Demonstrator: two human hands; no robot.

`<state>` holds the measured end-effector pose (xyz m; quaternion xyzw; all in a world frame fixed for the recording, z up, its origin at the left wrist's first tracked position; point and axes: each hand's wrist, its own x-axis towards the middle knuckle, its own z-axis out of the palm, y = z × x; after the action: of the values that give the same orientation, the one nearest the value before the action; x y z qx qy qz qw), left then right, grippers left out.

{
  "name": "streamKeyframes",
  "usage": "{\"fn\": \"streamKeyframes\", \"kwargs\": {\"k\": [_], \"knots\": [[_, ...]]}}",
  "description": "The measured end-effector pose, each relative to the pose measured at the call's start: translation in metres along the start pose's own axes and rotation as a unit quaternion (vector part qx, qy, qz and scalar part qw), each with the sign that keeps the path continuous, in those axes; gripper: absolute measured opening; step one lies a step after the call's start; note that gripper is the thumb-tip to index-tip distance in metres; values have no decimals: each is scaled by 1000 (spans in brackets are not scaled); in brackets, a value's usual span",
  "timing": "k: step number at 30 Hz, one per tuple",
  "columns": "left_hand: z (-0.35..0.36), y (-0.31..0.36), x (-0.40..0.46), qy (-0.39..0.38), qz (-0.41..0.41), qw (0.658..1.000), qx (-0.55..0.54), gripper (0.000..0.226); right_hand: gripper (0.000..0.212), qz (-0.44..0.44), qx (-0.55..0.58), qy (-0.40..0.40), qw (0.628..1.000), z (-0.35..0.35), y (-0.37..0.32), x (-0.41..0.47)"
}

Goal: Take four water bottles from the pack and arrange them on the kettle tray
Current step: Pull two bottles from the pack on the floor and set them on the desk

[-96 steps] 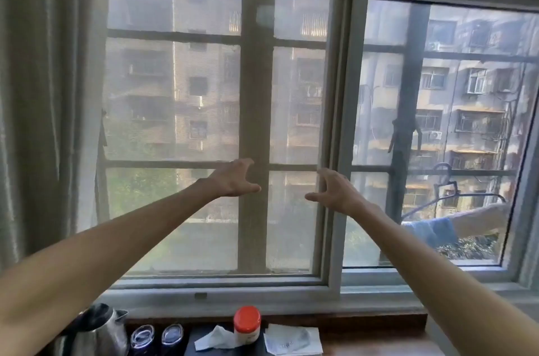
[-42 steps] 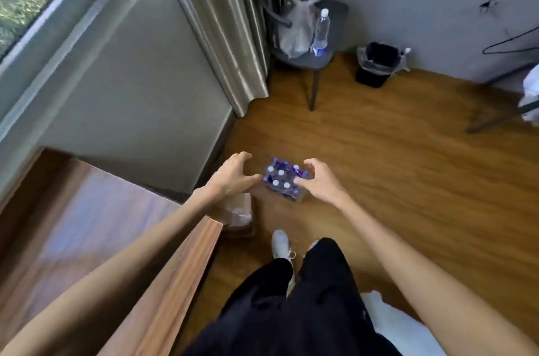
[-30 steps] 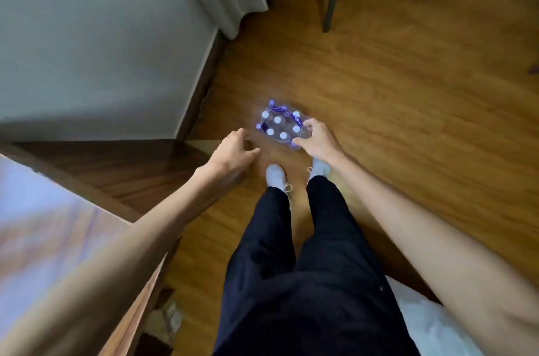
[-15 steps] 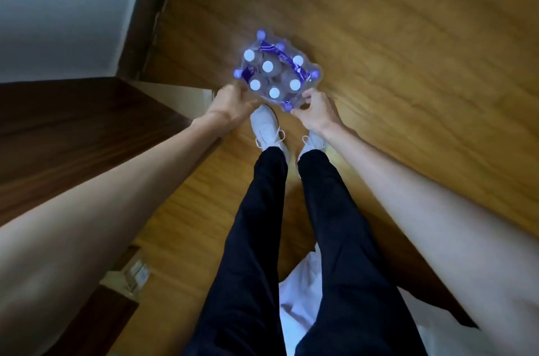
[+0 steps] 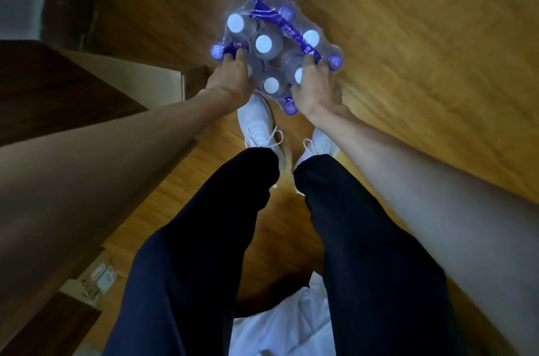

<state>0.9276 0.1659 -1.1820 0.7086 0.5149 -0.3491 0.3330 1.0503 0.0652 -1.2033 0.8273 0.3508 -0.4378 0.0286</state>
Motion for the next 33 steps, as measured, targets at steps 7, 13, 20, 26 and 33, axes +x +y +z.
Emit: {"fn": "streamKeyframes", "kwargs": {"k": [7, 13, 20, 26, 33], "knots": [[15, 0, 29, 66, 16, 997, 36, 56, 31, -10, -121, 55, 991, 17, -18, 26], [8, -7, 28, 62, 55, 997, 8, 46, 40, -36, -88, 56, 994, 2, -10, 21], [-12, -4, -8, 76, 24, 996, -41, 50, 39, -15, -53, 77, 995, -23, -17, -5], [-39, -2, -63, 100, 28, 993, -48, 41, 49, -27, -15, 77, 997, -59, -45, -48], [-85, 13, -155, 159, 61, 983, -69, 42, 49, -50, -1, 100, 994, -121, -65, -136]]}}
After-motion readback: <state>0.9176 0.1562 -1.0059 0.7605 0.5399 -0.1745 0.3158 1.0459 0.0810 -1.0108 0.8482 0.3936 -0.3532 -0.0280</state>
